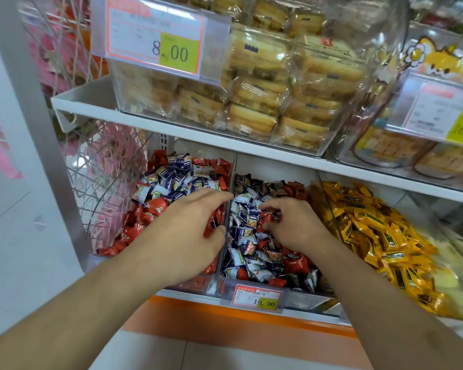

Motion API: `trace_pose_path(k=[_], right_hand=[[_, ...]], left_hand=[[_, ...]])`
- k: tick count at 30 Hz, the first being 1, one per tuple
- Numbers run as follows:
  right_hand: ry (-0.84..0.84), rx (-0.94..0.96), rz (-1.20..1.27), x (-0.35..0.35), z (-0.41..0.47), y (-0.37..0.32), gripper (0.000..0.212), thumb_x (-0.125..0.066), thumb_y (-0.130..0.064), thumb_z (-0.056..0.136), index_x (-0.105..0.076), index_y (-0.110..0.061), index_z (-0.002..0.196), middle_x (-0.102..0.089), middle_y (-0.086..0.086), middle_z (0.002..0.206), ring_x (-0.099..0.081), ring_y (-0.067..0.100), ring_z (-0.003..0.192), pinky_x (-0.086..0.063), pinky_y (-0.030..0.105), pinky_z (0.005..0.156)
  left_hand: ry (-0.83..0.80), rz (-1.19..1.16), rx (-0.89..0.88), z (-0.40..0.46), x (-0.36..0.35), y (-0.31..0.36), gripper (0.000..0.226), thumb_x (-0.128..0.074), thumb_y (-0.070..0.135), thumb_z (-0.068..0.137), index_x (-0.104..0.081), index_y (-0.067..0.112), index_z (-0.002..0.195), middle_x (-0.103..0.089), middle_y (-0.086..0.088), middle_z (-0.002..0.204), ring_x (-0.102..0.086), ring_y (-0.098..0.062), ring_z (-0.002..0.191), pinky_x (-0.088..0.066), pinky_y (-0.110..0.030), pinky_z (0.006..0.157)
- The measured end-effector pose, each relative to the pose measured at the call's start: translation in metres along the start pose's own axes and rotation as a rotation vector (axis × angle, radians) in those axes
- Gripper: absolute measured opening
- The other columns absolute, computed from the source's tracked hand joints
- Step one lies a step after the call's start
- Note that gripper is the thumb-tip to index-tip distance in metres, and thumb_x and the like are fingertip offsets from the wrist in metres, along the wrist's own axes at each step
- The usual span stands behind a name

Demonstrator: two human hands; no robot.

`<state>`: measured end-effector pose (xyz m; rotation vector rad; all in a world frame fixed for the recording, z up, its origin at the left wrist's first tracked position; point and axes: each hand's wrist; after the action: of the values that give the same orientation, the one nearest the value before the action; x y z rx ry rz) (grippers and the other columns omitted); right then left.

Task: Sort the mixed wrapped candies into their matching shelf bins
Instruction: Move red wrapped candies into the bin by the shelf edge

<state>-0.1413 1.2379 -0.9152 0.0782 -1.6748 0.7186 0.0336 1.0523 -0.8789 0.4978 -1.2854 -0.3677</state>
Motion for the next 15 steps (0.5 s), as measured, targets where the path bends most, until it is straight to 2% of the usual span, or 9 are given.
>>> trace_pose_path(k=[2,5,6,8,10,11,13,15], right_hand=[[0.045,-0.011,-0.013,-0.004,0.004,0.001,0.036,-0.079,-0.022,0.092,-0.073,-0.037,0.124,-0.064,-0.001,0.141,-0.066,0.020,0.116,-0.057,0.035,0.098],[0.127,0.002,0.003,-0.006,0.005,0.004,0.023,-0.079,-0.013,0.090,-0.080,-0.031,0.104,-0.074,-0.002,0.116,-0.068,0.015,0.098,-0.060,0.035,0.091],[0.148,0.013,0.012,-0.006,0.005,0.005,0.022,-0.080,-0.010,0.089,-0.081,-0.029,0.100,-0.074,-0.003,0.110,-0.068,0.013,0.095,-0.060,0.034,0.091],[0.206,0.043,0.035,-0.003,0.005,0.006,0.022,-0.080,-0.005,0.087,-0.082,-0.025,0.096,-0.076,-0.007,0.103,-0.067,0.007,0.086,-0.058,0.023,0.087],[0.275,0.048,0.100,0.003,0.004,0.004,0.021,-0.082,-0.005,0.084,-0.081,-0.025,0.091,-0.075,-0.013,0.094,-0.066,0.000,0.078,-0.054,0.012,0.077],[0.302,0.035,0.148,0.008,0.002,0.001,0.020,-0.083,-0.007,0.083,-0.081,-0.026,0.090,-0.074,-0.015,0.091,-0.066,-0.001,0.079,-0.055,0.014,0.077],[0.322,-0.006,0.269,0.019,-0.001,-0.009,0.017,-0.085,-0.013,0.083,-0.080,-0.027,0.092,-0.074,-0.015,0.088,-0.068,-0.001,0.082,-0.059,0.025,0.082],[0.305,-0.019,0.455,0.030,-0.008,-0.027,0.018,-0.086,-0.014,0.083,-0.080,-0.027,0.094,-0.077,-0.014,0.087,-0.070,-0.001,0.082,-0.059,0.024,0.085]], left_hand=[[0.002,0.004,-0.014,0.000,-0.002,0.000,0.056,-0.056,0.034,0.101,-0.037,0.039,0.154,-0.033,0.024,0.158,-0.029,0.002,0.144,-0.010,-0.004,0.107],[-0.008,0.004,-0.017,0.000,-0.004,-0.002,0.052,-0.056,0.034,0.101,-0.042,0.038,0.151,-0.038,0.025,0.154,-0.034,0.001,0.142,-0.018,-0.010,0.112],[-0.008,0.004,-0.016,0.001,-0.004,-0.003,0.051,-0.057,0.034,0.101,-0.043,0.038,0.150,-0.040,0.025,0.153,-0.035,0.002,0.141,-0.020,-0.011,0.113],[-0.008,-0.002,-0.008,0.002,-0.003,-0.003,0.048,-0.058,0.034,0.100,-0.047,0.038,0.147,-0.042,0.026,0.150,-0.038,0.002,0.139,-0.022,-0.011,0.112],[0.000,-0.013,0.010,0.002,-0.002,-0.003,0.046,-0.059,0.034,0.100,-0.049,0.038,0.144,-0.044,0.025,0.147,-0.045,0.008,0.127,-0.026,-0.007,0.105],[0.013,-0.025,0.031,0.002,-0.001,-0.002,0.044,-0.059,0.033,0.100,-0.050,0.039,0.143,-0.046,0.025,0.145,-0.051,0.011,0.115,-0.029,-0.004,0.097],[0.073,-0.066,0.095,0.004,0.002,-0.003,0.041,-0.059,0.030,0.099,-0.053,0.039,0.138,-0.050,0.021,0.142,-0.057,0.005,0.094,-0.035,-0.003,0.078],[0.172,-0.099,0.148,0.006,0.006,-0.005,0.038,-0.060,0.024,0.098,-0.057,0.036,0.134,-0.055,0.016,0.136,-0.057,-0.003,0.095,-0.040,-0.010,0.076]])
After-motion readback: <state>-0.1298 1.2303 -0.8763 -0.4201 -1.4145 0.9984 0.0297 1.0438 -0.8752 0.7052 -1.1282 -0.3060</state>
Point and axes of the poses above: each hand's wrist, its own z-axis towards the middle knuckle, its own x-axis out of the back of the hand, y = z × x
